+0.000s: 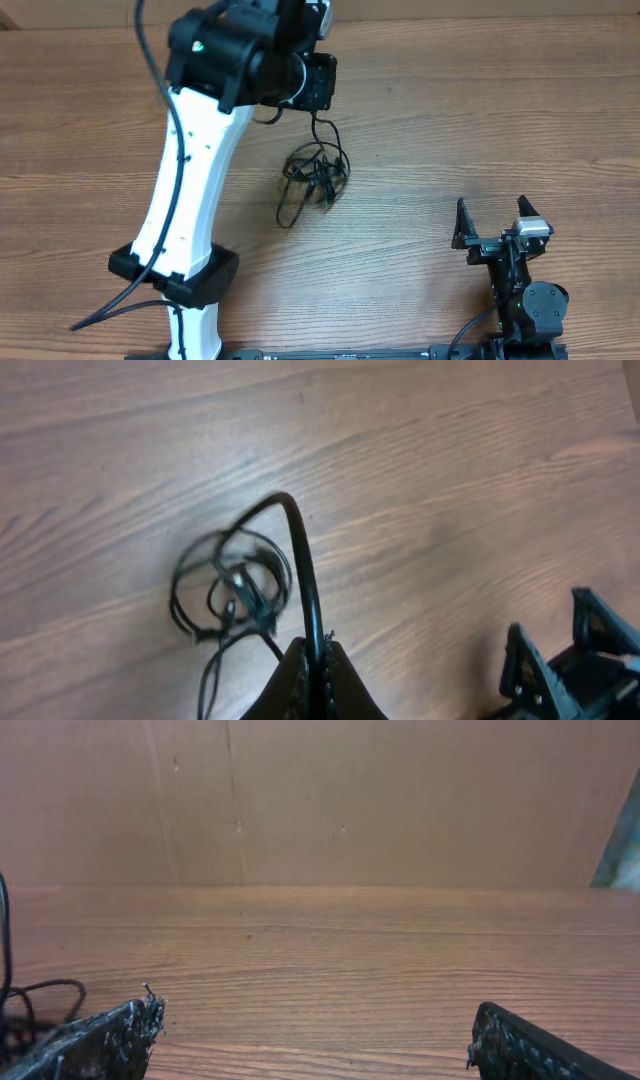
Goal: Untangle cables
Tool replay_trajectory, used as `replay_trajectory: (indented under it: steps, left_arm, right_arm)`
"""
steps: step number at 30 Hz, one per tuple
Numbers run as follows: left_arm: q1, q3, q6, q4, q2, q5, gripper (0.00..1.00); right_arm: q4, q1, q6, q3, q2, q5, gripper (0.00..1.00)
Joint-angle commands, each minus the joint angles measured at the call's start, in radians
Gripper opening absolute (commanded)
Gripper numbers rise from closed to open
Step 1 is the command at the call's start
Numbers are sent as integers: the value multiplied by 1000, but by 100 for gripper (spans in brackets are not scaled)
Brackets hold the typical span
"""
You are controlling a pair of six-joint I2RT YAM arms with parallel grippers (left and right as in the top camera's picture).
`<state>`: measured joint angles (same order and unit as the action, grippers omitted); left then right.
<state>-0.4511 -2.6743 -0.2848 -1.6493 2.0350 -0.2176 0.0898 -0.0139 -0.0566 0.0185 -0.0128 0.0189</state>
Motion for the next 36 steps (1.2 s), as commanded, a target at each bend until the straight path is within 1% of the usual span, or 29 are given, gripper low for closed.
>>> replay_trajectory:
  steps: [1, 3, 6, 8, 10, 11, 12, 14, 15, 18, 20, 24, 25, 27, 28, 30, 32, 34, 35, 36]
  left_arm:
    - [17, -80, 27, 25, -72, -26, 4]
    - [21, -122, 27, 32, -98, -10, 4]
    - [21, -156, 21, 32, -129, 106, 4]
    - [19, -156, -31, 16, -139, 224, 4]
    - [19, -150, -144, -34, -132, 354, 4]
    - [19, -138, -181, -40, -126, 386, 4]
    - [19, -110, -184, -40, -123, 375, 4]
    - [18, -43, -226, -39, -111, 326, 4]
    - [18, 7, -224, -22, -97, 259, 4]
    - [20, 33, -142, 14, -80, 108, 4]
    - [26, 27, -120, 43, -84, 21, 4]
    - [48, -35, -123, 105, -107, -179, 4]
    - [71, -69, -146, 132, -126, -291, 4]
    - [93, -97, -169, 142, -139, -368, 4]
    - [107, -114, -162, 136, -147, -391, 4]
    - [106, -115, -131, 96, -150, -303, 4]
    - [85, -110, -133, 23, -142, -85, 4]
    - [51, -90, -171, -40, -123, 215, 4]
    - [34, -61, -140, -40, -119, 275, 4]
    - [19, -37, -143, -39, -118, 312, 4]
  right_arm:
    - [-6, 0, -4, -10, 10, -7, 100]
    - [-6, 0, -4, -10, 10, -7, 100]
    - [-6, 0, -4, -10, 10, -6, 100]
    - [-6, 0, -4, -10, 10, -6, 100]
    - [-6, 0, -4, -10, 10, -6, 100]
    - [-6, 0, -4, -10, 10, -7, 100]
    - [-6, 0, -4, -10, 10, -7, 100]
    - [-6, 0, -4, -10, 10, -6, 100]
    - [-6, 0, -4, -10, 10, -6, 100]
    - [-6, 0, -4, -10, 10, -6, 100]
    - [-6, 0, -4, -10, 10, -7, 100]
    - [-6, 0, -4, -10, 10, -7, 100]
    - [-6, 0, -4, -10, 10, -7, 100]
    - [-6, 0, -4, -10, 10, -7, 100]
    - [-6, 0, -4, -10, 10, -7, 100]
    - [-6, 0, -4, -10, 10, -7, 100]
    - [-6, 0, -4, -10, 10, -6, 100]
    - [-6, 0, -4, -10, 10, -7, 100]
    - [-6, 0, -4, -10, 10, -7, 100]
    - [-6, 0, -4, -10, 10, -7, 100]
